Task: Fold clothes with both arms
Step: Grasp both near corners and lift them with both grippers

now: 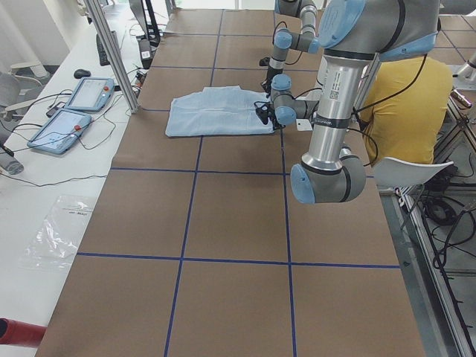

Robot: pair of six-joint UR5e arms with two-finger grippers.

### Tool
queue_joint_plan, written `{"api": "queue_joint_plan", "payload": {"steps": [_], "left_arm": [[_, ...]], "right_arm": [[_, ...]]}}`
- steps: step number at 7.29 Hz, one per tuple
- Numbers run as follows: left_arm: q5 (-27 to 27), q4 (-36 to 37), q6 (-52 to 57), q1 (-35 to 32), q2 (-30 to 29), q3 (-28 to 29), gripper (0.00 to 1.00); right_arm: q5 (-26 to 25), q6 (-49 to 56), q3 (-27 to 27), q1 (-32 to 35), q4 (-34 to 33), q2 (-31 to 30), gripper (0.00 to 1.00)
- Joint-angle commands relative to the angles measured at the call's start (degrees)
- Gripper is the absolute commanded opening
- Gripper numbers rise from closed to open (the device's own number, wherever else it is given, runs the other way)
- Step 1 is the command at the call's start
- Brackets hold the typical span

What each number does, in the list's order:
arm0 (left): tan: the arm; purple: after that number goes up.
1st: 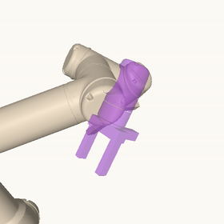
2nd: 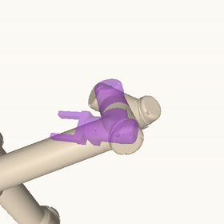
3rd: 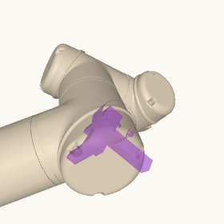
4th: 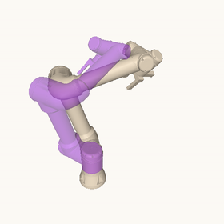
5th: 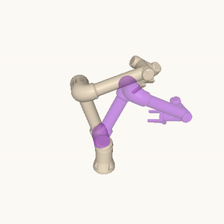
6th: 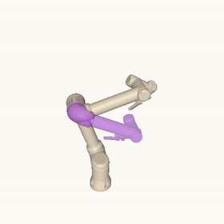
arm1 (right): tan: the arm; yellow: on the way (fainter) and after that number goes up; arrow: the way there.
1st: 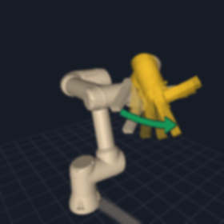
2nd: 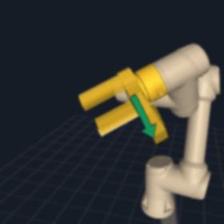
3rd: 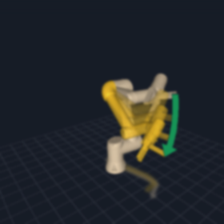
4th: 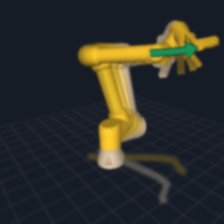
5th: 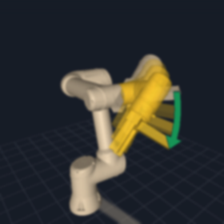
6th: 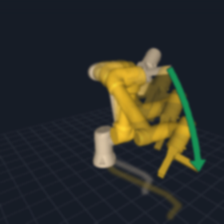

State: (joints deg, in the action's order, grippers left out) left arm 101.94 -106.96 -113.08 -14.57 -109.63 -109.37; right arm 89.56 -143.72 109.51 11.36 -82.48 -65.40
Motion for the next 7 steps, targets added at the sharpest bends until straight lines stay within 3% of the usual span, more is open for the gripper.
{"api": "queue_joint_plan", "payload": {"steps": [1,3,5,7], "left_arm": [[0.1,0.0,0.1,-0.7,-0.1,-3.7,0.00],[0.3,0.4,-1.3,-0.8,0.8,-9.7,0.00],[1.0,1.6,-9.0,0.0,1.5,-15.1,0.00],[2.7,5.4,-12.4,0.0,1.2,-19.3,0.00]], "right_arm": [[-0.1,-0.2,2.0,0.1,0.0,-0.3,0.00],[-0.7,-1.1,8.7,-1.6,-1.5,-2.6,0.00],[-1.3,-2.9,17.8,-5.5,-11.9,-4.4,0.00],[-4.1,-3.9,20.2,-7.1,-14.1,-4.4,0.00]]}}
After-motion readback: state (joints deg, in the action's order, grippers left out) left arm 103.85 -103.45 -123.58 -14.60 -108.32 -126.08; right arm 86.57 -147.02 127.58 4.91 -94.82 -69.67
